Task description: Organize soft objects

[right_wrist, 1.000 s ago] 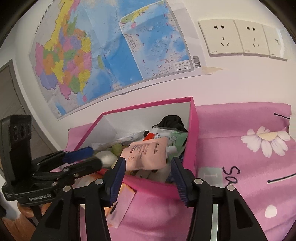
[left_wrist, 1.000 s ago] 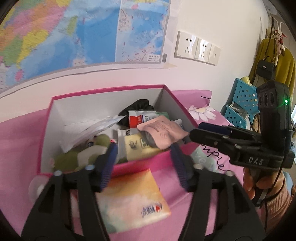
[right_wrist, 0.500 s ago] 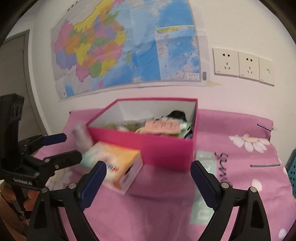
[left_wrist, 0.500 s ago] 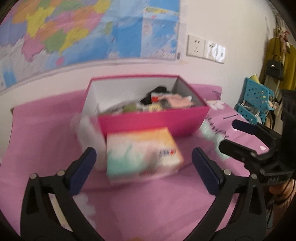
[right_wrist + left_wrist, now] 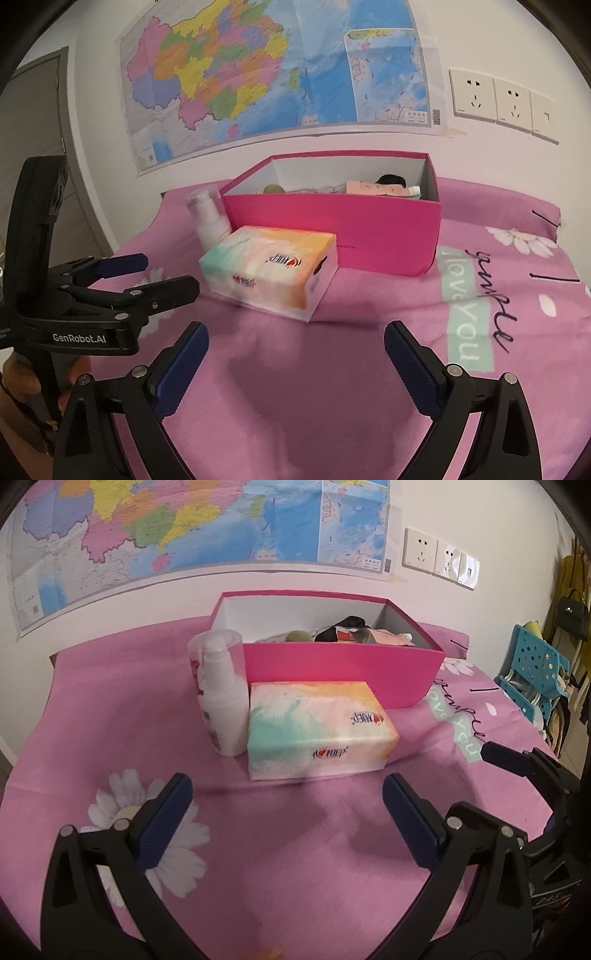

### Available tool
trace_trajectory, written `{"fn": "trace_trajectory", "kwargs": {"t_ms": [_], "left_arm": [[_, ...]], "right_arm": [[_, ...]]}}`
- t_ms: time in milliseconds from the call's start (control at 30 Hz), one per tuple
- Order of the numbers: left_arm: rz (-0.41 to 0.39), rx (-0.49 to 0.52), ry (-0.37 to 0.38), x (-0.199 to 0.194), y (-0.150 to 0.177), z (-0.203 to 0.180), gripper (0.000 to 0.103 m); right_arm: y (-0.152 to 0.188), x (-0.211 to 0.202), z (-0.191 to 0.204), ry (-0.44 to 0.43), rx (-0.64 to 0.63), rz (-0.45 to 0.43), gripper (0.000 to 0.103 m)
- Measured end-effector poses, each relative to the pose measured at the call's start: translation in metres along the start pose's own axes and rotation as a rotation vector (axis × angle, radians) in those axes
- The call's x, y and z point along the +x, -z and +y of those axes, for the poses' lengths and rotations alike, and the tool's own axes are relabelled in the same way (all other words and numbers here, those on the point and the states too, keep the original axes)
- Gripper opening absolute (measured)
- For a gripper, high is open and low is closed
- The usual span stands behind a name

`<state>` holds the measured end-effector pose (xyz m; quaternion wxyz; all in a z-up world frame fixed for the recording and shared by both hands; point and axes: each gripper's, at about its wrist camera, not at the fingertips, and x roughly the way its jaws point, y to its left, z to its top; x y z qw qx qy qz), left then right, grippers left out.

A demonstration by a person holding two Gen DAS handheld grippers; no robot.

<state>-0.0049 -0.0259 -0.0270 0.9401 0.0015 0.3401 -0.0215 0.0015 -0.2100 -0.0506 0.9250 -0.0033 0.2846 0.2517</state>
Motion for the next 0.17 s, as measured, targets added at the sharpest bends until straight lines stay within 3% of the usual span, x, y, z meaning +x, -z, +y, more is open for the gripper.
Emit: {"fn": "trace_trajectory", "kwargs": {"t_ms": [167], "left_arm": [[0.020, -0.017, 0.002, 0.0002, 0.0079, 0.0013, 0.103]], "right_arm": [[0.0014, -0.0029, 0.0028, 0.011, -0.006, -0.005, 0.098]]}}
